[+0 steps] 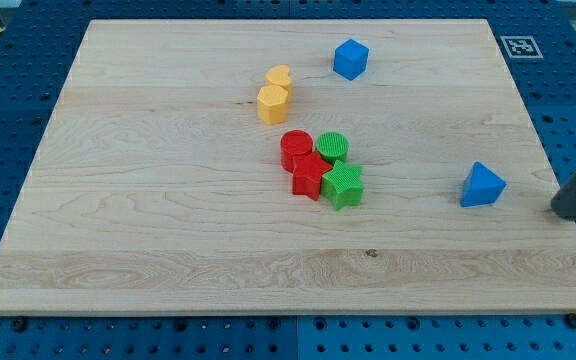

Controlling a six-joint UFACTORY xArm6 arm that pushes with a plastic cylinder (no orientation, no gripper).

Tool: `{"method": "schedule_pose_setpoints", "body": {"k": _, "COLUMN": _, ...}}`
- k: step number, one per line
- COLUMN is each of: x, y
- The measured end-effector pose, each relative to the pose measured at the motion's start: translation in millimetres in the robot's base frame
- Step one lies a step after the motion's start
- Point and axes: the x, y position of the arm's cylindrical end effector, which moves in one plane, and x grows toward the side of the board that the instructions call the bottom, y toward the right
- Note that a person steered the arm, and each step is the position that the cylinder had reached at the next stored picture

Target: Place the blue triangle to top of green circle

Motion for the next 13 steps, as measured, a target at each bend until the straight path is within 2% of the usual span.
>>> {"method": "schedule_pose_setpoints", "body": {"k": 1, "x": -3.7, "y": -42.6}}
{"method": "schedule_pose_setpoints", "body": {"k": 3, "x": -91.1, "y": -120.6}}
{"method": "schedule_pose_setpoints", "body": {"k": 6, "x": -84.5, "y": -114.5}}
{"method": "schedule_pose_setpoints", "body": {"k": 8, "x": -123.6, "y": -147.7}}
{"method": "schedule_pose_setpoints", "body": {"k": 10, "x": -118.2, "y": -130.7}}
{"method": "schedule_pose_setpoints", "body": {"k": 12, "x": -148.1, "y": -201.5}}
{"method": "schedule_pose_setpoints", "body": {"k": 13, "x": -148.1, "y": -206.3}}
